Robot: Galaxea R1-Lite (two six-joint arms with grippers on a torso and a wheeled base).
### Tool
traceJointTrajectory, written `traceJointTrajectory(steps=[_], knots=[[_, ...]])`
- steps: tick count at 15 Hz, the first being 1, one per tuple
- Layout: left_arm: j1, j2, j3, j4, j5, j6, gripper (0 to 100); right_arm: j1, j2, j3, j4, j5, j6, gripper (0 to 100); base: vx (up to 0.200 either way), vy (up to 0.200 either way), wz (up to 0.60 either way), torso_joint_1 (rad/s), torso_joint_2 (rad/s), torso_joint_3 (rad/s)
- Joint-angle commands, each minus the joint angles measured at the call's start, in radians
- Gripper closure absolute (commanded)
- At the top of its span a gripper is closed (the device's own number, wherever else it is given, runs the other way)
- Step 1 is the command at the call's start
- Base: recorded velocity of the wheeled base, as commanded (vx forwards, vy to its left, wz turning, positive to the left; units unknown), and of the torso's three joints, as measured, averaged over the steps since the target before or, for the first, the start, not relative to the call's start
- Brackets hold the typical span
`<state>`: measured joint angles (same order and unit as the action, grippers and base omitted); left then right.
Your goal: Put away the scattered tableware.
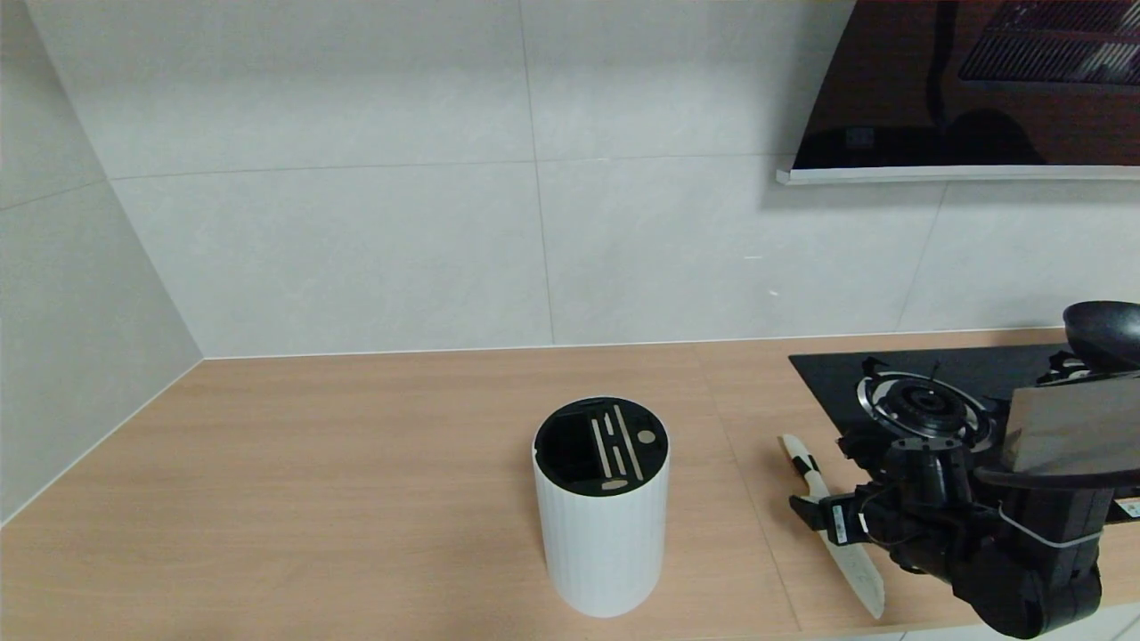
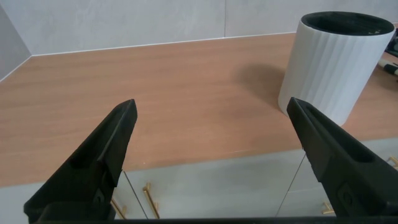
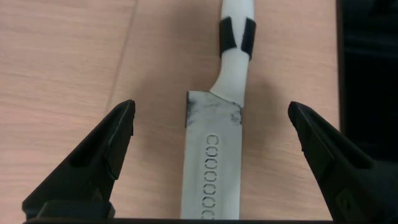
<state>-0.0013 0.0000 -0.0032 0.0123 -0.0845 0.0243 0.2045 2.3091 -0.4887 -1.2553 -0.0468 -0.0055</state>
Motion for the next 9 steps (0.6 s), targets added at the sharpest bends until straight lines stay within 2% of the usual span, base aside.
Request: traceJointTrajectory(steps=[1,9], knots=[[0.000,0.000,0.000,0.000,0.000,0.000,0,-0.002,0.042,-0.007,-0.016,-0.001,-0.001,0,0.000,0.000,0.00,0.000,0.00,0.000],[0.000,0.000,0.000,0.000,0.000,0.000,0,-0.010,0.104,-0.028,-0.079,-0.001,-0.002,0,0.000,0.000,0.00,0.000,0.00,0.000]])
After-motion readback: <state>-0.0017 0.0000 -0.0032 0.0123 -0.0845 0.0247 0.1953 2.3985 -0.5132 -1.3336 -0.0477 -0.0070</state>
